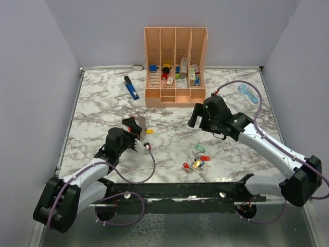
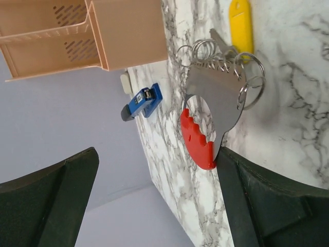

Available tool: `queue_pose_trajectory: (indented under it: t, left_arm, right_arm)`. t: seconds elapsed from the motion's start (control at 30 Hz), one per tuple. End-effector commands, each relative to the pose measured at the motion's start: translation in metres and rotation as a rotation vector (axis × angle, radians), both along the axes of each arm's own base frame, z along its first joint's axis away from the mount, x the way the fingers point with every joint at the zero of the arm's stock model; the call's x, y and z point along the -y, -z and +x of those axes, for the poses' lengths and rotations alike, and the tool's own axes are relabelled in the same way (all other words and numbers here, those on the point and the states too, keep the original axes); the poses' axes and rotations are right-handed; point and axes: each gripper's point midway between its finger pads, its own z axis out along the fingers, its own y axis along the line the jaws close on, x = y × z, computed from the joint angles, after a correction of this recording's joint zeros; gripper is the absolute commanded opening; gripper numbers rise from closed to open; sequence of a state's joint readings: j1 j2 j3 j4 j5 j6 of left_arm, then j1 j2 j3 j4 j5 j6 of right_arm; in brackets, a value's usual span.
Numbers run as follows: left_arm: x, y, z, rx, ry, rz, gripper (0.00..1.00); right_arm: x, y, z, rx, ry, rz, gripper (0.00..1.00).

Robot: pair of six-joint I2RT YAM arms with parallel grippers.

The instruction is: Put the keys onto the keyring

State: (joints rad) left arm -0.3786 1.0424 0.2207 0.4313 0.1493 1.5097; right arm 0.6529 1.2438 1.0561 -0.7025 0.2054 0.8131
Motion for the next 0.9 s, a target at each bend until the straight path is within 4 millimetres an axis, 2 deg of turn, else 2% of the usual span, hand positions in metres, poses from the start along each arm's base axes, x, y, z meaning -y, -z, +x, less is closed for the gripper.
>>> queue_pose_trajectory:
  t: [0.0, 0.1, 0.2, 0.3, 0.5, 0.67, 0.87]
  left_arm:
    - [0.001, 0.025, -0.025, -0.132, 0.072, 0.06, 0.99]
    - [-0.004, 0.039, -0.036, -0.195, 0.088, 0.109, 0.99]
    - [-0.004, 0.043, -0.041, -0.239, 0.099, 0.125, 0.99]
    - [-0.001, 0.035, -0.041, -0.27, 0.104, 0.109, 0.99]
    - [0.0, 0.038, -0.05, -0.38, 0.13, 0.13, 0.99]
    - [-0.006, 0.047, -0.068, -0.511, 0.164, 0.198, 0.99]
    - [-0.015, 0.045, -0.073, -0.535, 0.132, 0.194, 0.99]
  right_arm:
    - [0.005, -0.005, 0.006, 0.051, -0.002, -0.022, 0.99]
    - [0.002, -0.007, 0.006, 0.055, -0.012, -0.01, 0.99]
    - [0.008, -0.006, 0.006, 0.035, 0.014, -0.038, 0.99]
    - [0.011, -0.004, 0.006, 0.024, 0.013, -0.063, 0.99]
    - [0.011, -0.004, 0.007, 0.028, 0.016, -0.064, 0.99]
    - [0.011, -0.001, 0.007, 0.022, 0.011, -0.077, 0.99]
    - [0.009, 0.01, 0.005, 0.019, -0.013, -0.074, 0.99]
